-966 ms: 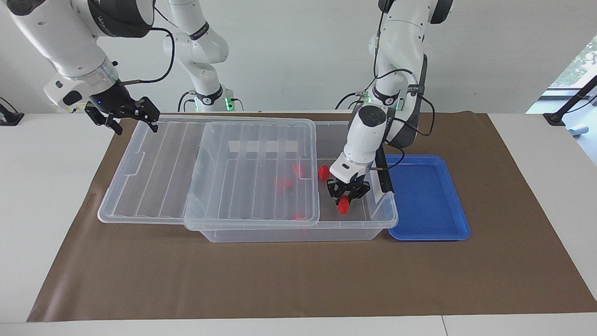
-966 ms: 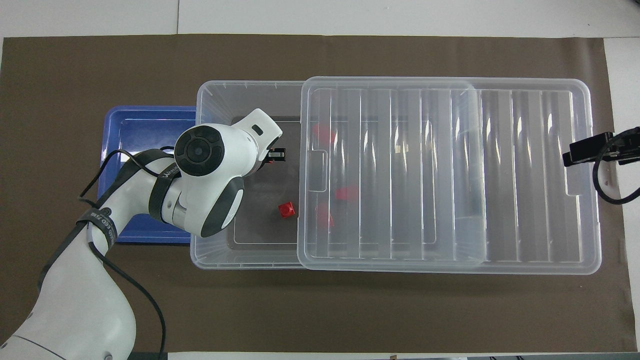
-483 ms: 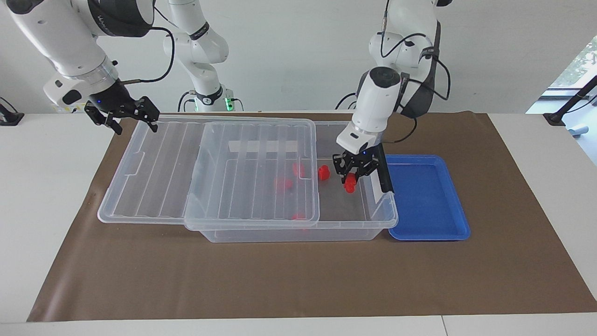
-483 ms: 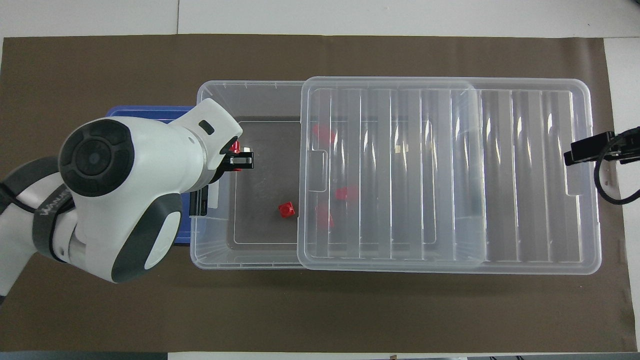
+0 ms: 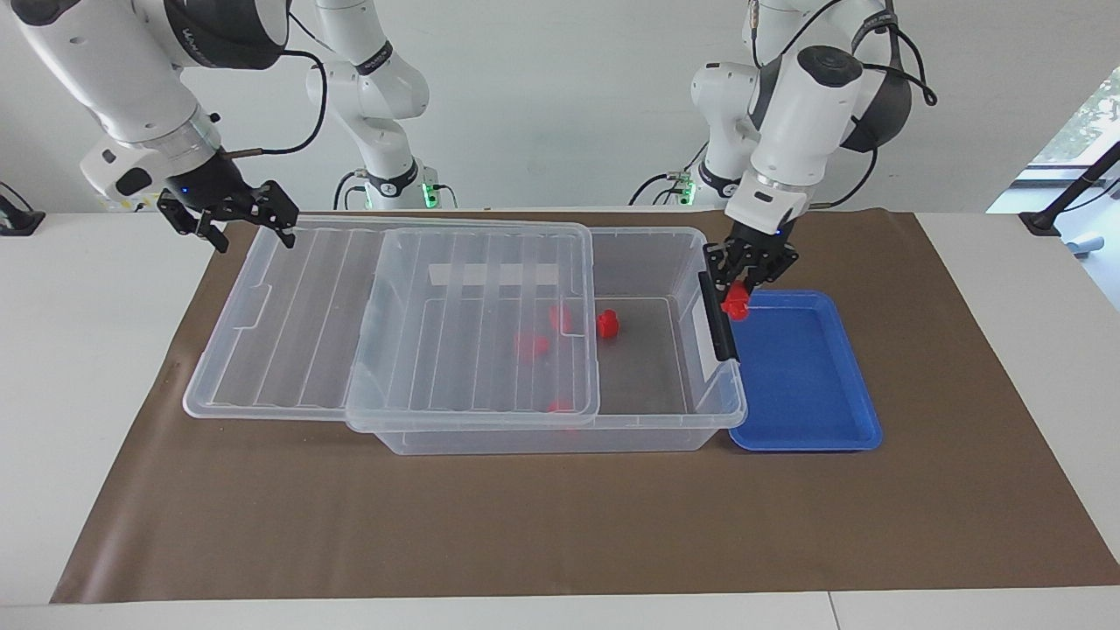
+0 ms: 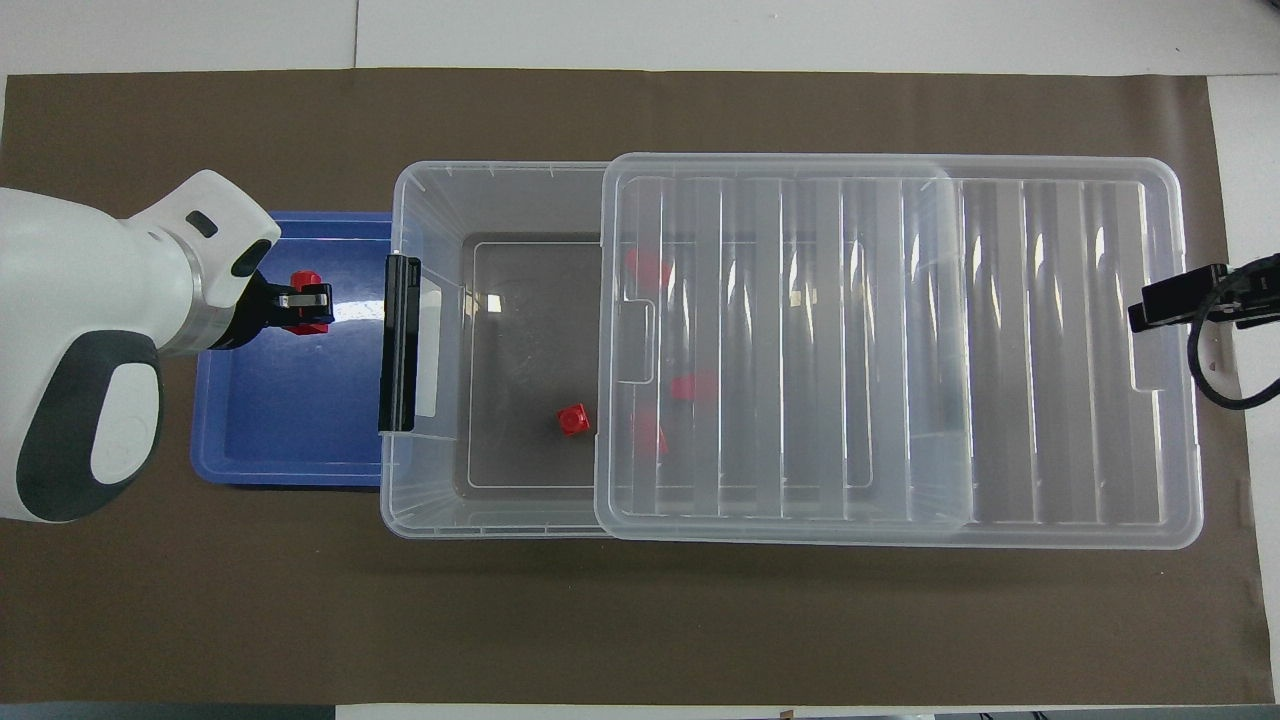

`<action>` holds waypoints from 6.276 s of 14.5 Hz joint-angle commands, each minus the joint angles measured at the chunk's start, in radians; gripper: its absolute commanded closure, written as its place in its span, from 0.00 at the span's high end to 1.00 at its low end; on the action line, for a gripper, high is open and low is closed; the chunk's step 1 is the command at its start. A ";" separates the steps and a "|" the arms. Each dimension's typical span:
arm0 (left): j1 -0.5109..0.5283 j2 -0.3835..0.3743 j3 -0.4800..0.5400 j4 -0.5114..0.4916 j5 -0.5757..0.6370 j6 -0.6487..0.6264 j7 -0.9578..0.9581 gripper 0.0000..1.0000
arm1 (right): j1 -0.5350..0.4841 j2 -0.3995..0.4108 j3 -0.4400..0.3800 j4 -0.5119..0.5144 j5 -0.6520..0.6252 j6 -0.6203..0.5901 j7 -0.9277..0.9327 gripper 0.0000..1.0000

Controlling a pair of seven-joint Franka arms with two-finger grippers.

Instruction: Place red block in blue tray from box

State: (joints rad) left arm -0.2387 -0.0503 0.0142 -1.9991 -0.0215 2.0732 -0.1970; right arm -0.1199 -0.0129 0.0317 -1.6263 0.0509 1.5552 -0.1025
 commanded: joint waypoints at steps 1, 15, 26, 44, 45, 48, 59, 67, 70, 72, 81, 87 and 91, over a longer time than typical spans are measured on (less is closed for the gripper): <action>0.068 0.021 -0.008 -0.078 0.006 0.108 0.114 0.00 | -0.016 -0.022 0.002 -0.033 -0.014 0.028 -0.016 0.00; 0.142 0.263 -0.008 -0.124 0.008 0.398 0.228 0.87 | -0.187 0.031 -0.004 -0.319 -0.031 0.445 -0.308 0.00; 0.124 0.110 -0.016 0.084 0.008 0.009 0.225 1.00 | -0.090 0.034 -0.003 -0.337 -0.031 0.445 -0.142 0.00; 0.177 0.099 0.004 0.526 0.015 -0.579 0.313 1.00 | 0.124 0.021 0.002 -0.360 -0.031 0.439 0.257 0.00; 0.189 0.093 -0.003 0.523 0.012 -0.579 0.345 1.00 | 0.135 0.021 0.002 -0.360 -0.031 0.439 0.279 0.00; 0.190 0.047 -0.008 0.458 0.011 -0.567 0.346 1.00 | 0.143 0.021 0.002 -0.362 -0.031 0.439 0.296 0.00; 0.177 0.040 -0.010 0.437 0.012 -0.516 0.347 1.00 | 0.137 0.037 0.001 -0.267 -0.029 0.334 0.302 0.20; 0.206 0.033 -0.052 0.434 0.011 -0.544 0.341 1.00 | 0.056 0.028 -0.010 0.052 -0.028 -0.032 0.193 1.00; 0.225 0.029 -0.060 0.436 0.011 -0.551 0.343 1.00 | 0.054 0.025 -0.012 0.074 -0.040 -0.081 0.178 1.00; 0.239 0.027 -0.065 0.437 0.011 -0.558 0.344 1.00 | 0.025 0.019 -0.010 0.056 -0.033 -0.057 0.173 1.00; 0.233 0.023 -0.071 0.441 0.008 -0.570 0.341 1.00 | 0.126 0.024 -0.110 0.043 -0.037 -0.038 0.172 1.00; 0.229 0.021 -0.071 0.439 0.011 -0.587 0.341 1.00 | 0.135 0.019 -0.110 0.043 -0.031 -0.003 0.173 1.00; 0.228 -0.003 -0.073 0.402 0.009 -0.568 0.332 1.00 | 0.126 0.018 -0.110 0.043 -0.037 -0.006 0.172 1.00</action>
State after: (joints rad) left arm -0.0189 -0.0150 -0.0474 -1.5547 -0.0209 1.5039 0.1380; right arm 0.0094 0.0157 -0.0741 -1.5733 0.0234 1.5377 0.0868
